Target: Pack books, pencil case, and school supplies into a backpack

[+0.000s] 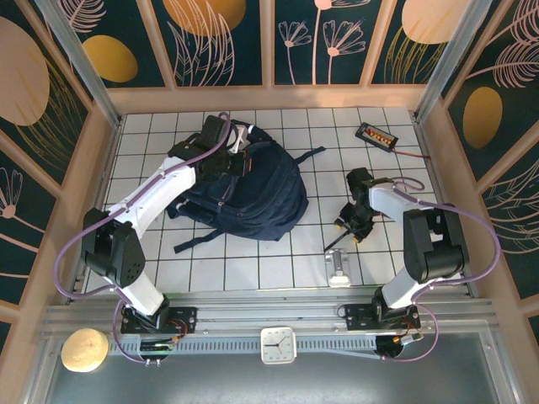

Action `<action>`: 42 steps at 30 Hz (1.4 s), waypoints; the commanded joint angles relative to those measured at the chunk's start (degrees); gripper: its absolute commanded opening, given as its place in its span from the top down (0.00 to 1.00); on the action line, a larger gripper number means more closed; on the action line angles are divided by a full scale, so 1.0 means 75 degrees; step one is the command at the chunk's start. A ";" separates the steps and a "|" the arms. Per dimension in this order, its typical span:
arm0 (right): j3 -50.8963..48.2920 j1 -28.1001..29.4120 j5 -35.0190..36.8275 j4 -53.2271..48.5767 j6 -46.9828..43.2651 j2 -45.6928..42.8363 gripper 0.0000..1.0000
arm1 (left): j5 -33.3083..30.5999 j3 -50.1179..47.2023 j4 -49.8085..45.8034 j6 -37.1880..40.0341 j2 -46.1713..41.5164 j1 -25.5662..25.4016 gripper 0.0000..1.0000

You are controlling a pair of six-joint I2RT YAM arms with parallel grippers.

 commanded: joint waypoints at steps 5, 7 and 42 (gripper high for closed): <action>-0.0100 -0.0070 0.0283 0.0312 -0.0016 0.0143 0.61 | 0.0161 0.0095 0.0319 0.0180 -0.0213 -0.0070 1.00; -0.0126 -0.0083 0.0301 0.0361 0.0018 0.0126 0.65 | 0.0172 0.0084 0.0310 0.0191 -0.0201 -0.0064 1.00; 0.3603 0.1335 -0.1576 0.1946 0.1489 -0.0549 0.91 | 0.0360 0.0315 0.0216 0.0308 -0.0248 -0.0065 1.00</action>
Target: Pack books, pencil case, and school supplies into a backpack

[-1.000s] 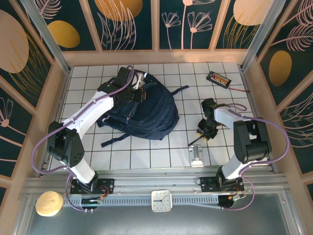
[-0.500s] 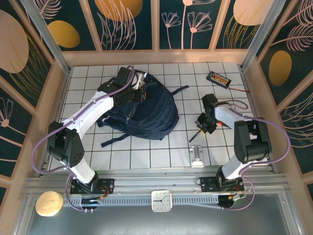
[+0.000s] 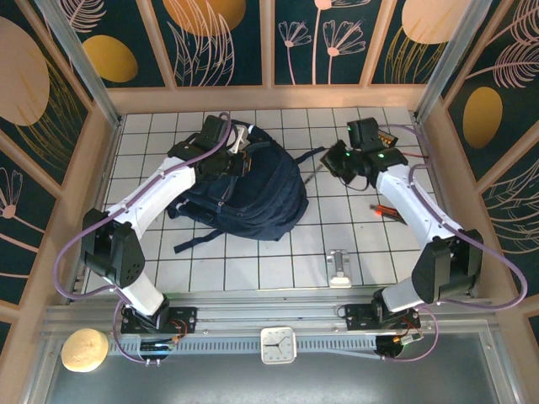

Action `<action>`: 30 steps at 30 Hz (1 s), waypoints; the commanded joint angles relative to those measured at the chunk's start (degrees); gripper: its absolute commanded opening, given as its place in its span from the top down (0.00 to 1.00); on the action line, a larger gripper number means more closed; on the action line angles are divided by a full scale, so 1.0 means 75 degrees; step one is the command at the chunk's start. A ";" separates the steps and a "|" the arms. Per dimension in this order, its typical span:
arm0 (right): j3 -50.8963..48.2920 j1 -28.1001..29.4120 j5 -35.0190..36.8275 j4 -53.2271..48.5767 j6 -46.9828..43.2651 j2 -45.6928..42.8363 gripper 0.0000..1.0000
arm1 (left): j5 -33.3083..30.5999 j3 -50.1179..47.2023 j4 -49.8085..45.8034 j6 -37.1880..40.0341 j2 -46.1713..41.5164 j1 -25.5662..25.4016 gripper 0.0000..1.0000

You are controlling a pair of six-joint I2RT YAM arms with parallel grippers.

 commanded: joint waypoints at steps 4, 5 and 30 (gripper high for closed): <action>0.1196 0.0945 -0.0688 0.0996 0.0445 0.1429 0.91 | 0.0421 0.0390 0.0214 0.0032 -0.0221 -0.0064 1.00; 0.1389 0.1015 -0.0756 0.1096 0.0474 0.1653 0.91 | 0.0432 0.0410 0.0204 0.0008 -0.0221 -0.0069 1.00; 0.0379 0.0164 -0.1240 0.1229 -0.0062 0.0988 0.49 | 0.0796 0.0428 0.0866 -0.0491 -0.0052 -0.0074 1.00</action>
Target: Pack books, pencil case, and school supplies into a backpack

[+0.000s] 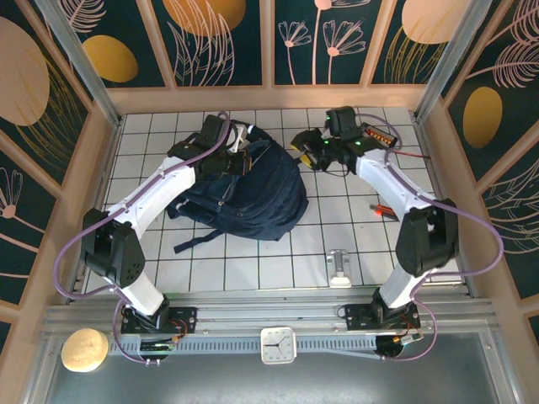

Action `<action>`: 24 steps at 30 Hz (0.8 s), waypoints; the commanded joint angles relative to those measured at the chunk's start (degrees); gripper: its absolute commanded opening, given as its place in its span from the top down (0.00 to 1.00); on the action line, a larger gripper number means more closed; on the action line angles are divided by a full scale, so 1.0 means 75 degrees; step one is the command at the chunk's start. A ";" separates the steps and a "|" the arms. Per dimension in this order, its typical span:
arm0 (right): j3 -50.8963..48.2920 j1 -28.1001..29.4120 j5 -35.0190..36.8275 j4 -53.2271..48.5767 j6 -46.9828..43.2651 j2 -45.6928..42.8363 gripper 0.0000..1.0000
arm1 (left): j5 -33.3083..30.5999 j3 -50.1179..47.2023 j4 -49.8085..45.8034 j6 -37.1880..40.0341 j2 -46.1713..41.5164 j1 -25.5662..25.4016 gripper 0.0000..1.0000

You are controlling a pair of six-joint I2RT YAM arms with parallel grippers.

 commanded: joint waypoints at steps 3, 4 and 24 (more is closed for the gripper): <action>-0.0289 -0.0073 0.0072 -0.0054 -0.0448 -0.0369 0.49 | 0.0938 -0.0107 0.2092 -0.0261 -0.0821 -0.0080 1.00; -0.0291 -0.0089 0.0053 -0.0046 -0.0475 -0.0362 0.49 | 0.0842 -0.0371 0.2495 -0.0322 -0.1131 -0.0083 1.00; -0.0392 -0.0095 0.0011 -0.0489 -0.0963 -0.0214 0.49 | 0.2230 0.0085 0.1045 0.0047 0.0017 -0.0092 0.45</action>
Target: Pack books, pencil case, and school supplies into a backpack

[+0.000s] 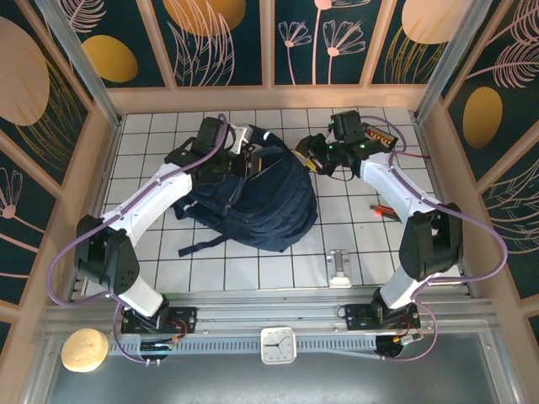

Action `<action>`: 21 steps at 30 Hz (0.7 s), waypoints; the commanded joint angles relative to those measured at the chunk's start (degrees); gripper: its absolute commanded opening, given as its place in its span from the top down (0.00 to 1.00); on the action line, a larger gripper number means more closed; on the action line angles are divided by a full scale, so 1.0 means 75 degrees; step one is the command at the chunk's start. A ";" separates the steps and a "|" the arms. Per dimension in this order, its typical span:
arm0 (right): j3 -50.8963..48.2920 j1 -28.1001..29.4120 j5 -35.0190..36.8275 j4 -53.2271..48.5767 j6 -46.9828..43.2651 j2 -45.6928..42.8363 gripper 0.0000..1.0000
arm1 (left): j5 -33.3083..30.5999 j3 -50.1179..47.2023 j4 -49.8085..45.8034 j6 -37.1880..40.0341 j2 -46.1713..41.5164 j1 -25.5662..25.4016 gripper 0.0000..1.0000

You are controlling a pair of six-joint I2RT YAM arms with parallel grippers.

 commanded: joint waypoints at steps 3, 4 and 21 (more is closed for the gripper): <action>-0.0323 -0.0025 0.0109 -0.0286 -0.0296 -0.0301 0.46 | 0.0448 0.0105 0.0096 0.0184 -0.0086 -0.0034 0.20; -0.0313 -0.0017 0.0166 -0.0345 -0.0345 -0.0345 0.45 | 0.0353 -0.0029 0.0170 0.0166 -0.0297 -0.0028 0.14; -0.0494 0.1147 0.1084 -0.1189 -0.1068 -0.1077 0.42 | -0.0095 -0.3738 0.0304 -0.2292 -0.3139 0.1572 0.15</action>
